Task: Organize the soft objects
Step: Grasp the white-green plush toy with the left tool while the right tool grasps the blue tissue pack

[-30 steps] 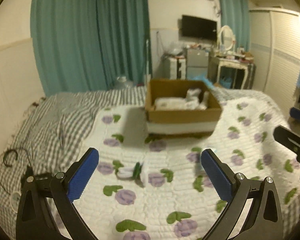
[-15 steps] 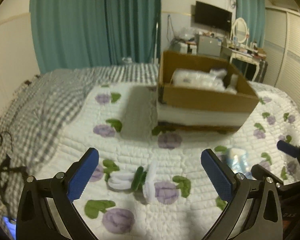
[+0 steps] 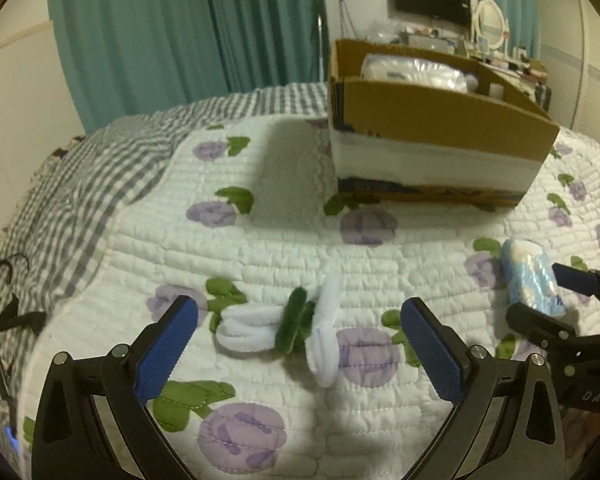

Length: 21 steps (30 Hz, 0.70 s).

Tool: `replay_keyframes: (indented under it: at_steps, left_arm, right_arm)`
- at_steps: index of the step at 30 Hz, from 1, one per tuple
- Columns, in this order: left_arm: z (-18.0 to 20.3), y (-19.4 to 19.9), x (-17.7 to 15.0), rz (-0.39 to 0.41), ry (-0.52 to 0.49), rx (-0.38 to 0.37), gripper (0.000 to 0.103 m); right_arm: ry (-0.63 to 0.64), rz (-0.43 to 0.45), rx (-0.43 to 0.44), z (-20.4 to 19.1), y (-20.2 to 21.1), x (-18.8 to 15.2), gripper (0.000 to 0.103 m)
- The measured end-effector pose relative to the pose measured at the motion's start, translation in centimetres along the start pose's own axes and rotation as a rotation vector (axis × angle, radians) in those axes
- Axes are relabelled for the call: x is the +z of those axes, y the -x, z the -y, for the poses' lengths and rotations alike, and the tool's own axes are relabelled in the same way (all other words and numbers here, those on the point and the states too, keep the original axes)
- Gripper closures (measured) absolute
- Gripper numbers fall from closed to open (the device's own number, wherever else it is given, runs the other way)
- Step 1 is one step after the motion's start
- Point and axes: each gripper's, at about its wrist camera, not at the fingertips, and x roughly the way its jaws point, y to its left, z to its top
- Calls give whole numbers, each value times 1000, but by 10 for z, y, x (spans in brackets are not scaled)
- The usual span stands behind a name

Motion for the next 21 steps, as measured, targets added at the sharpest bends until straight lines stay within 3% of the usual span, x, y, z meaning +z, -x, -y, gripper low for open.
replay_keyframes:
  at_steps: [5,8,10,12,14,15,16,21]
  left_arm:
    - [-1,-13,-3,-57,31,-22,1]
    - [1,-21,-5,-89,23,-20,11]
    - [2,-26,-6,-108,22,-2,12]
    - [2,-29,-6,-115,17,11,27]
    - [2,-30,-6,-121,19,4,29]
    - [1,-29,-7,-117,21,2,40]
    - [0,-28,-7,-113,25,-1,44]
    - [0,-22,-7,-75,17,-30,50]
  right_arm:
    - [-18,0,0,4,-3,-2,31]
    - [-9,-1,-1,4,-3,-3,34]
    - [-10,-2,0,4,-3,-3,34]
    - [-10,-5,-1,4,-4,-3,35]
    - [-3,-6,-6,3,-3,-3,36]
    - [-1,-5,-7,2,-3,-3,36]
    - [1,-5,-9,2,-2,-4,36]
    - [0,8,-12,3,3,-4,38]
